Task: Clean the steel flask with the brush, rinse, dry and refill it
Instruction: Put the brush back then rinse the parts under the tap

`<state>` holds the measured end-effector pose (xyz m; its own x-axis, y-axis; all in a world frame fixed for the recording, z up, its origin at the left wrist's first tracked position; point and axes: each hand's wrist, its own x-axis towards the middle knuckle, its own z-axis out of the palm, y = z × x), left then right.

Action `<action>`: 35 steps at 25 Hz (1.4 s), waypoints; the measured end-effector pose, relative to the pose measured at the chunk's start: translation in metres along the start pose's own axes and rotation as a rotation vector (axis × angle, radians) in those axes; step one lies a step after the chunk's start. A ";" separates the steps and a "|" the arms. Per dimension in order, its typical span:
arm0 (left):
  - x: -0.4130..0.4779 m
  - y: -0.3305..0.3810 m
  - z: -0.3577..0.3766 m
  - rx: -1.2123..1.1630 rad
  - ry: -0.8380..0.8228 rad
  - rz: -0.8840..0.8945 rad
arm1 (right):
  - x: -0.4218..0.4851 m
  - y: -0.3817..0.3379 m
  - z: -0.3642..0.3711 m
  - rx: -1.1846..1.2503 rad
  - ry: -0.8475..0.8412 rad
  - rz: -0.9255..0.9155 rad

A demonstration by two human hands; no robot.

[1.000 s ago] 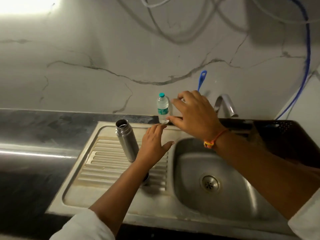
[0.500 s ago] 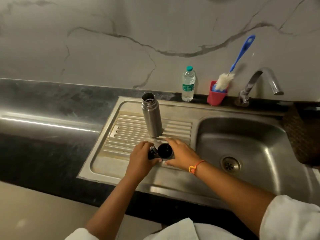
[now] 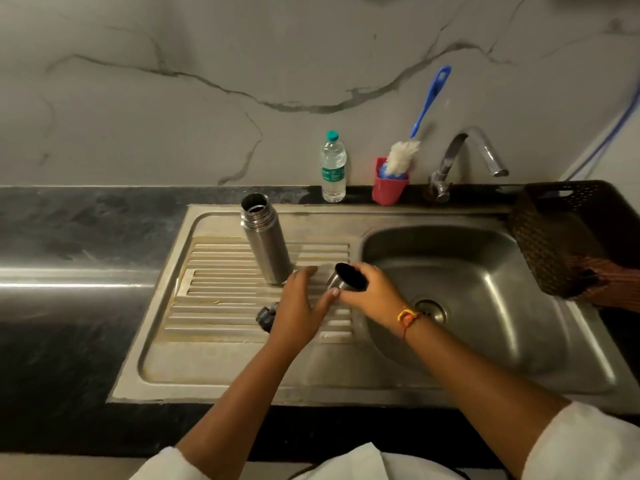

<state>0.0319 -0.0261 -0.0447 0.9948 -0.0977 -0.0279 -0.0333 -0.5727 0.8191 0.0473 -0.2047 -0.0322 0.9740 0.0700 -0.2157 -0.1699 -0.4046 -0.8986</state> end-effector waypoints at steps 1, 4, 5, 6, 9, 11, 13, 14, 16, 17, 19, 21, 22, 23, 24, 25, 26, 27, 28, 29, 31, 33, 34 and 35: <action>0.009 0.016 0.010 -0.180 -0.103 -0.103 | -0.002 0.004 -0.017 0.053 0.014 0.034; 0.032 0.065 0.044 -0.702 -0.329 -0.336 | -0.003 0.017 -0.068 0.106 0.132 0.142; 0.040 0.080 0.058 -0.807 -0.379 -0.389 | -0.002 0.022 -0.087 0.086 0.161 0.163; 0.049 0.091 0.072 -0.870 -0.415 -0.426 | 0.000 0.026 -0.105 0.044 0.163 0.166; 0.077 0.115 0.111 -0.970 -0.408 -0.511 | 0.003 0.033 -0.151 -0.047 0.133 0.131; 0.096 0.131 0.132 -1.068 -0.328 -0.578 | 0.011 0.037 -0.177 0.020 0.120 0.090; 0.112 0.143 0.147 -1.123 -0.224 -0.638 | 0.030 0.042 -0.198 0.082 0.207 0.085; 0.118 0.147 0.153 -1.136 -0.183 -0.667 | 0.043 0.046 -0.208 0.058 0.277 0.084; 0.126 0.153 0.166 -1.164 -0.134 -0.724 | 0.067 0.052 -0.225 -0.045 0.341 0.067; 0.128 0.156 0.172 -1.182 -0.115 -0.748 | 0.080 0.055 -0.233 -0.110 0.329 0.053; 0.131 0.158 0.183 -1.217 -0.076 -0.793 | 0.107 0.061 -0.240 -0.268 0.269 0.020; 0.133 0.161 0.194 -1.243 -0.049 -0.824 | 0.131 0.068 -0.244 -0.418 0.192 -0.020; 0.134 0.161 0.199 -1.248 -0.046 -0.834 | 0.139 0.071 -0.245 -0.466 0.149 -0.023; 0.135 0.161 0.202 -1.250 -0.048 -0.842 | 0.145 0.076 -0.245 -0.522 0.118 -0.025; 0.136 0.161 0.205 -1.254 -0.052 -0.843 | 0.149 0.081 -0.246 -0.589 0.086 -0.036; 0.136 0.162 0.208 -1.254 -0.053 -0.843 | 0.154 0.083 -0.248 -0.678 0.039 -0.055; 0.138 0.162 0.211 -1.253 -0.053 -0.842 | 0.159 0.084 -0.249 -0.765 -0.011 -0.077; 0.139 0.164 0.213 -1.255 -0.050 -0.845 | 0.164 0.084 -0.253 -0.848 -0.063 -0.098; 0.140 0.165 0.215 -1.257 -0.047 -0.856 | 0.169 0.083 -0.255 -0.909 -0.089 -0.130; 0.141 0.167 0.218 -1.260 -0.049 -0.866 | 0.170 0.082 -0.257 -0.941 -0.089 -0.154; 0.144 0.170 0.225 -1.263 -0.057 -0.873 | 0.161 0.085 -0.256 -0.712 0.053 -0.151; 0.147 0.175 0.233 -1.258 -0.057 -0.873 | 0.132 0.097 -0.242 -0.157 0.261 -0.006; 0.149 0.176 0.239 -1.249 -0.056 -0.867 | 0.116 0.101 -0.231 0.141 0.287 0.158; 0.150 0.179 0.246 -1.233 -0.063 -0.861 | 0.102 0.104 -0.221 0.396 0.246 0.352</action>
<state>0.1516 -0.3438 -0.0429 0.6612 -0.1494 -0.7352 0.6735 0.5500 0.4939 0.1624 -0.4411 -0.0628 0.8470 -0.2399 -0.4744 -0.4865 0.0098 -0.8736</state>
